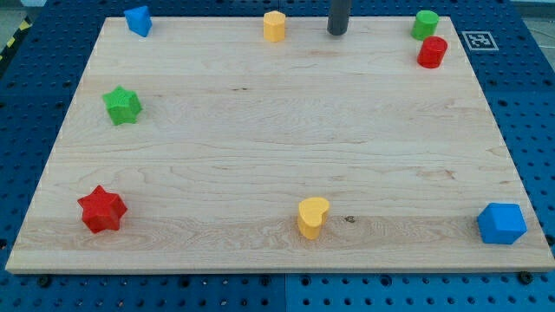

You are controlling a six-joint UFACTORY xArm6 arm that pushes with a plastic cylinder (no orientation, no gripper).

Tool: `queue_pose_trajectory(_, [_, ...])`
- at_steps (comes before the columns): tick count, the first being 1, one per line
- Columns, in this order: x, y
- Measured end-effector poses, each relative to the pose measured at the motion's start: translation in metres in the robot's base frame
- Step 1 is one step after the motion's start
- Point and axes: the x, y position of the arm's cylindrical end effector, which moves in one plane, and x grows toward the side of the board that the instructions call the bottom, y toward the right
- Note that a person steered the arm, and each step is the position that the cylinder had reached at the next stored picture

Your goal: Slide the yellow hexagon towards the left side of the board

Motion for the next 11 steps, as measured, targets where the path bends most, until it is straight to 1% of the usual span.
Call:
queue_pose_trajectory(1, [-0.01,-0.007])
queue_pose_trajectory(2, [-0.015,-0.026])
queue_pose_trajectory(5, [-0.016,-0.055])
queue_pose_trajectory(8, [-0.018,-0.142])
queue_pose_trajectory(9, [-0.024,-0.151])
queue_pose_trajectory(11, [0.001,-0.151])
